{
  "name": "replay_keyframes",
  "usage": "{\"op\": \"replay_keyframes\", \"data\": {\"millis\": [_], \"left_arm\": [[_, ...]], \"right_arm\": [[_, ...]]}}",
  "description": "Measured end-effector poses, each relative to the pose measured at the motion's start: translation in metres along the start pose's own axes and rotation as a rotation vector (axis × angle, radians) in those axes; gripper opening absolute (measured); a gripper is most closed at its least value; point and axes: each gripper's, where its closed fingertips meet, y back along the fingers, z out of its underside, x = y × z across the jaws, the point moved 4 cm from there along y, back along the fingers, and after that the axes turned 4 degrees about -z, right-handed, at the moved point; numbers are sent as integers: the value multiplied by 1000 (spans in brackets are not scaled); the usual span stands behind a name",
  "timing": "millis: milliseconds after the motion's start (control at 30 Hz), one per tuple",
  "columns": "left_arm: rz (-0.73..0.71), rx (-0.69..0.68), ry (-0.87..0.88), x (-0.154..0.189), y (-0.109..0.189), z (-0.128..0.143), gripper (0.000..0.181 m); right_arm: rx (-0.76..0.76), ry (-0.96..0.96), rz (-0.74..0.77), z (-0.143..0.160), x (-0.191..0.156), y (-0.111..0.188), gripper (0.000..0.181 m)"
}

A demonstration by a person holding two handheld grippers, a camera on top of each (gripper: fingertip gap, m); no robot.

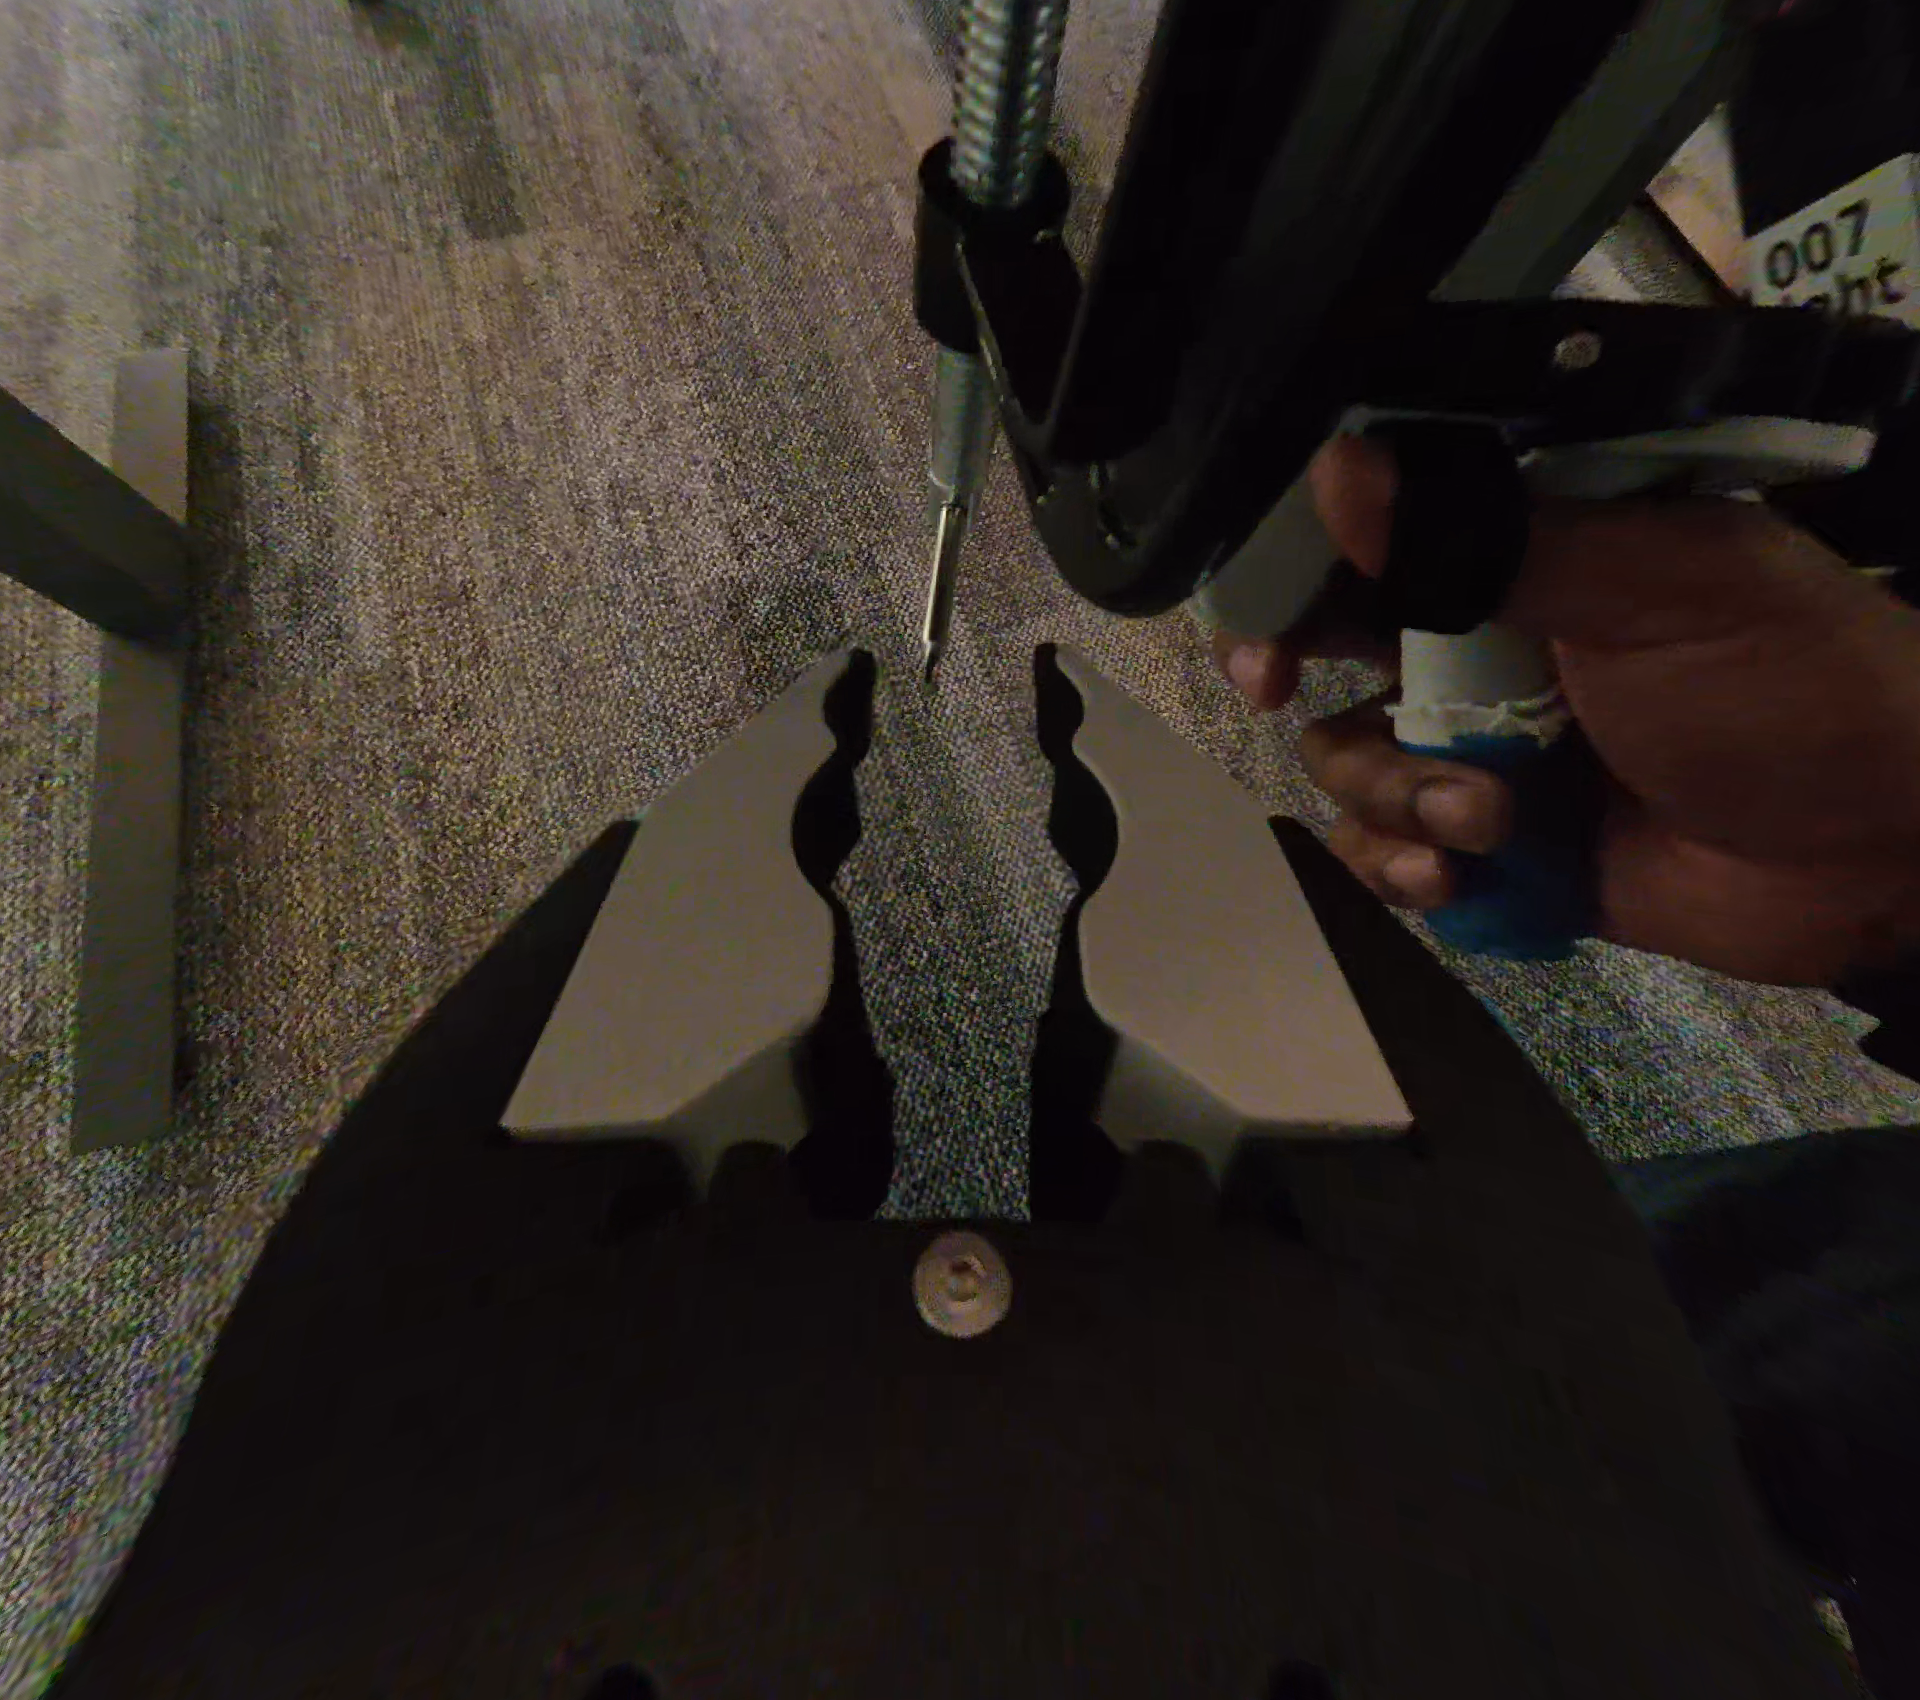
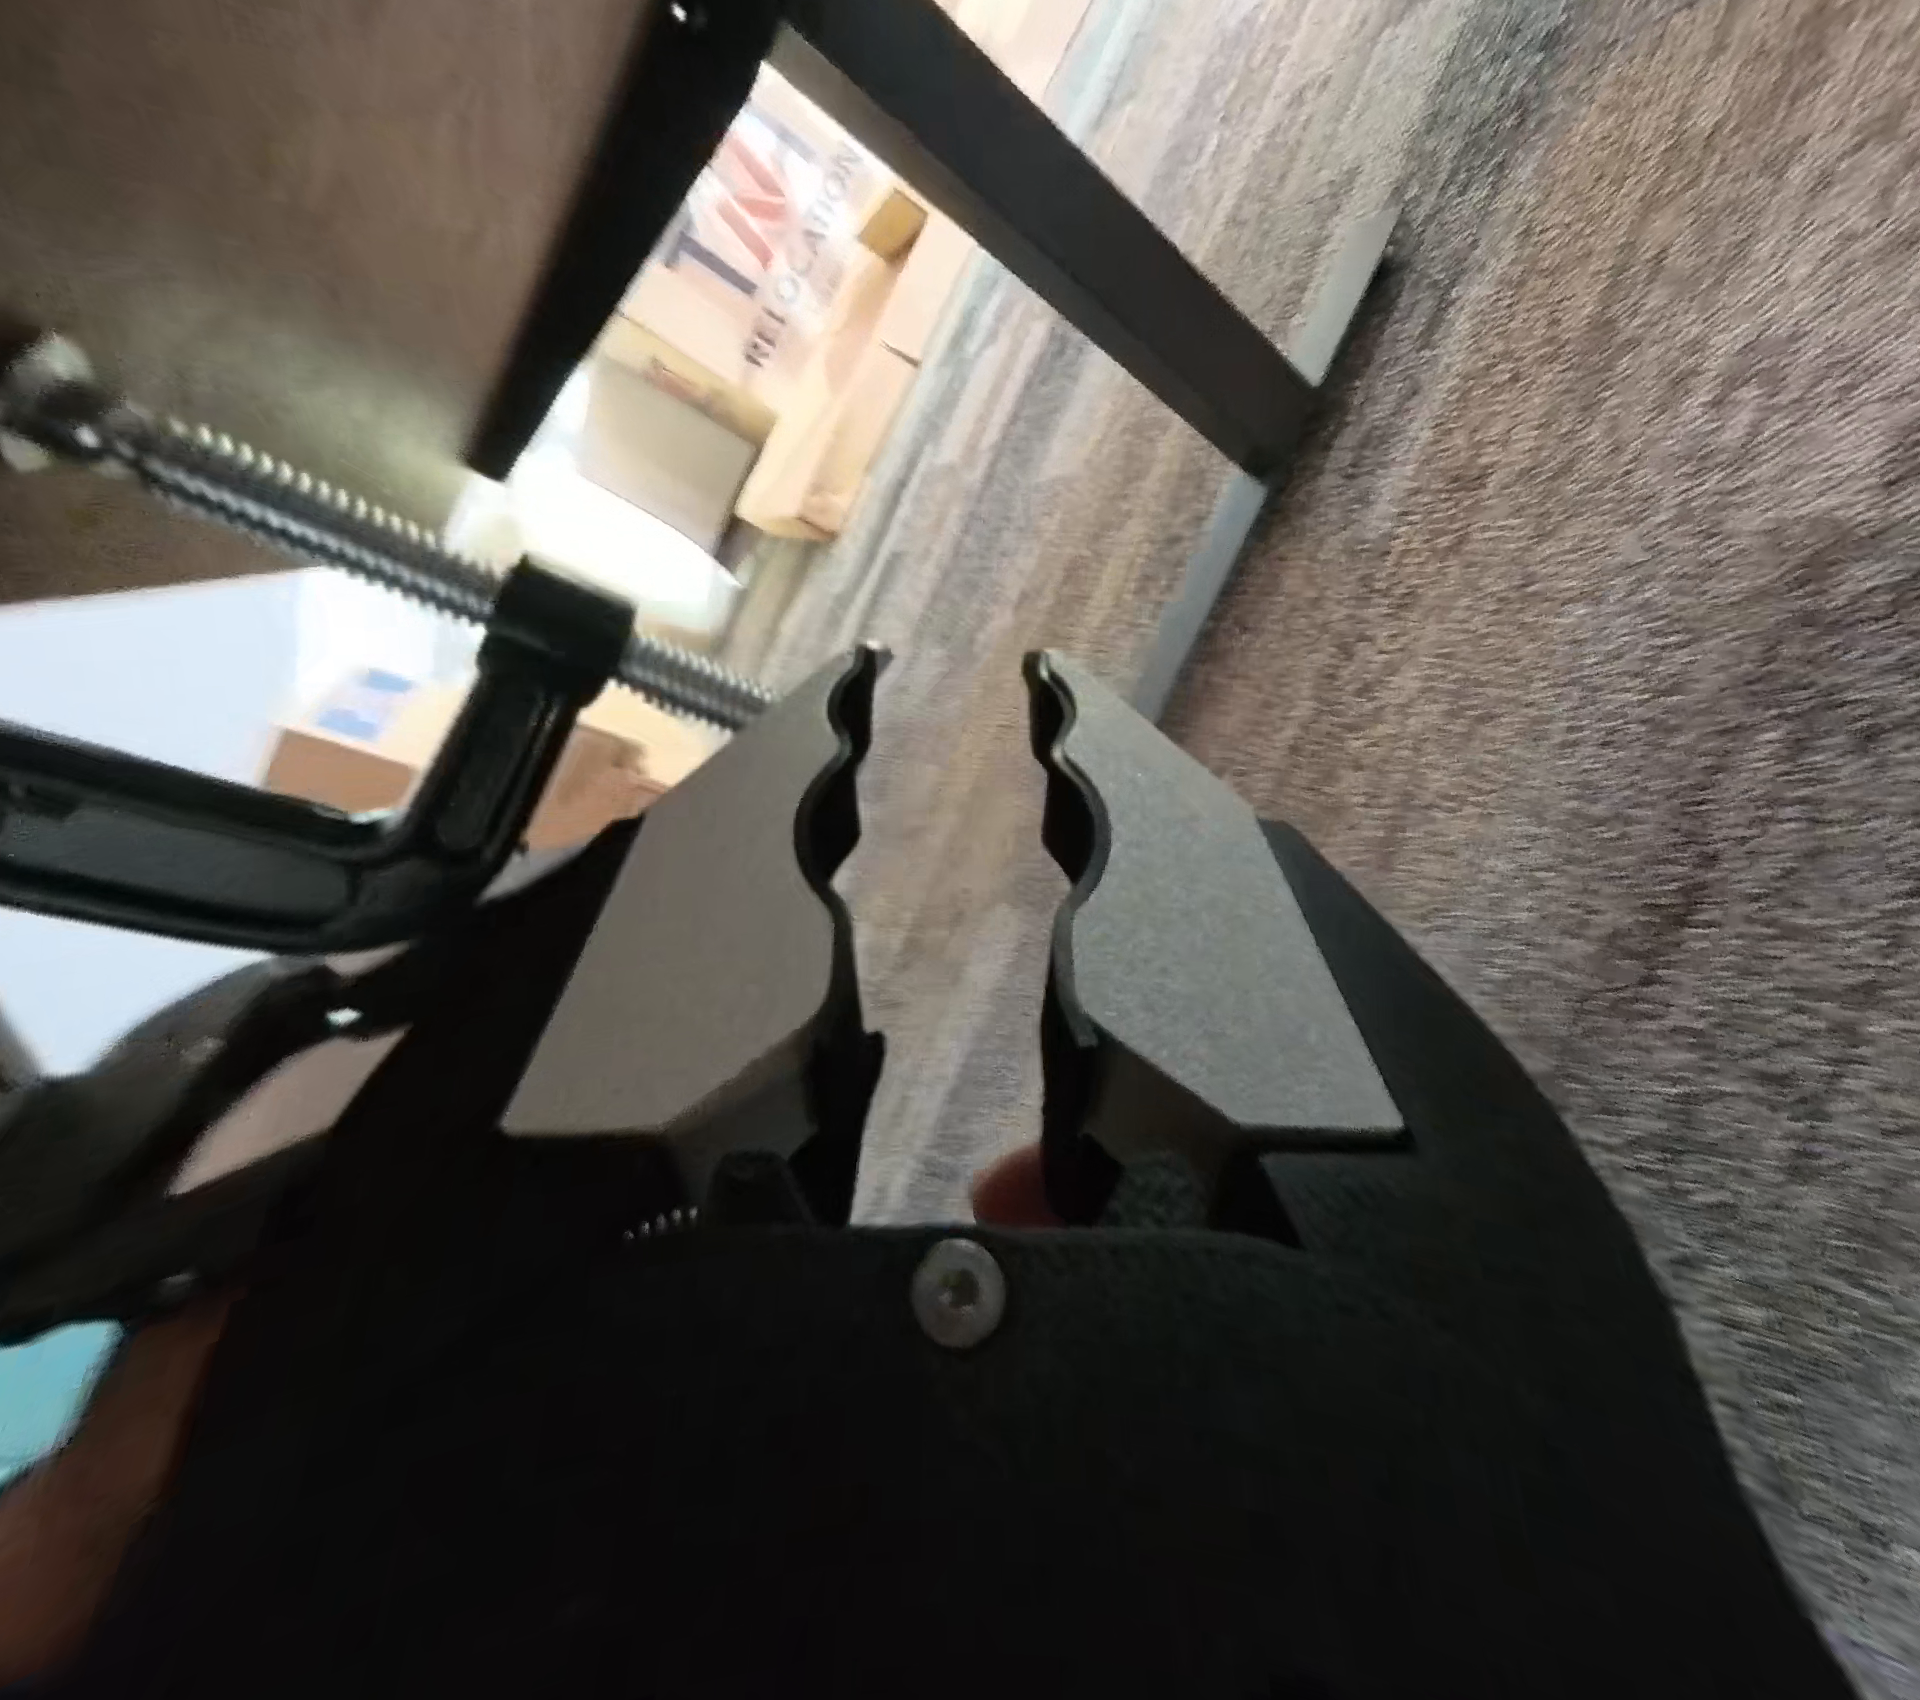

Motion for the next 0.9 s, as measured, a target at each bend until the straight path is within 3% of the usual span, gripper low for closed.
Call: {"op": "replay_keyframes", "data": {"millis": [200, 367, 900], "left_arm": [[-6, -26, 6, 0, -4, 4, 30], [-8, -10, 14, 1, -5, 0, 20], [4, -5, 41, 2, -9, -2, 22]], "right_arm": [[-88, 30, -20, 3, -6, -8, 20], [-76, -36, -51, -1, -6, -9, 9], [-130, -149, -112, -2, -8, -11, 4]]}}
